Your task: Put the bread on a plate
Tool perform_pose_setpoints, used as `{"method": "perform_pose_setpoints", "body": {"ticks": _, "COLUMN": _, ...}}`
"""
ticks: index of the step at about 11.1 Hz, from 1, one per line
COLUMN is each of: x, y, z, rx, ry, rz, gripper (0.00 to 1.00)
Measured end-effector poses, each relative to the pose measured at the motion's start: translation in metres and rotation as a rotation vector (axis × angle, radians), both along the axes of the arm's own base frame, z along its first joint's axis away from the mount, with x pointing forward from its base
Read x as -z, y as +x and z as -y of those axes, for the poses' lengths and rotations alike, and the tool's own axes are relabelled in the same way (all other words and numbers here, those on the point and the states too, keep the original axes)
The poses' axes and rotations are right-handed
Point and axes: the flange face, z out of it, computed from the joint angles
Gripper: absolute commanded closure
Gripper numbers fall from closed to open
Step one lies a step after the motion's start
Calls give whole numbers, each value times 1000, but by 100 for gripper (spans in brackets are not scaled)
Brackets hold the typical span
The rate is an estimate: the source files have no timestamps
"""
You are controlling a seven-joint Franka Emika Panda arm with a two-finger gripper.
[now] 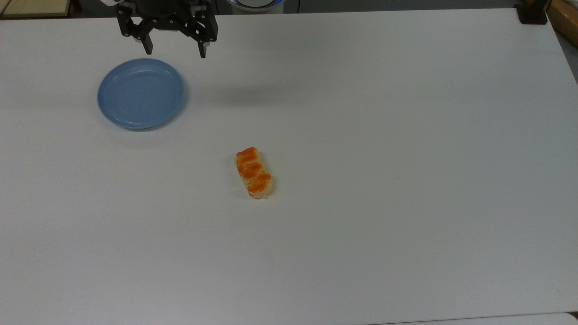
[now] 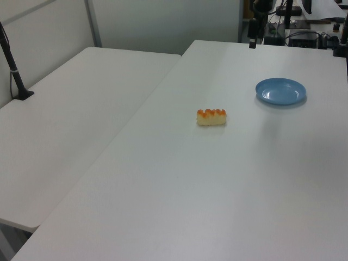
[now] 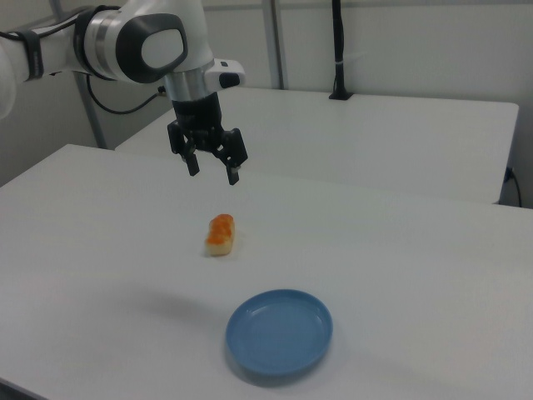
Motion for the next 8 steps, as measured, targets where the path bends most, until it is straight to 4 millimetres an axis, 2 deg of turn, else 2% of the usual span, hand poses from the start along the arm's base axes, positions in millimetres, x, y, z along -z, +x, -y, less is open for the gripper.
{"method": "perform_pose_setpoints", "body": {"ticks": 8, "x": 1, "y": -1, "z": 0, "rx": 0, "ry": 1, "rz": -7, "gripper": 0}}
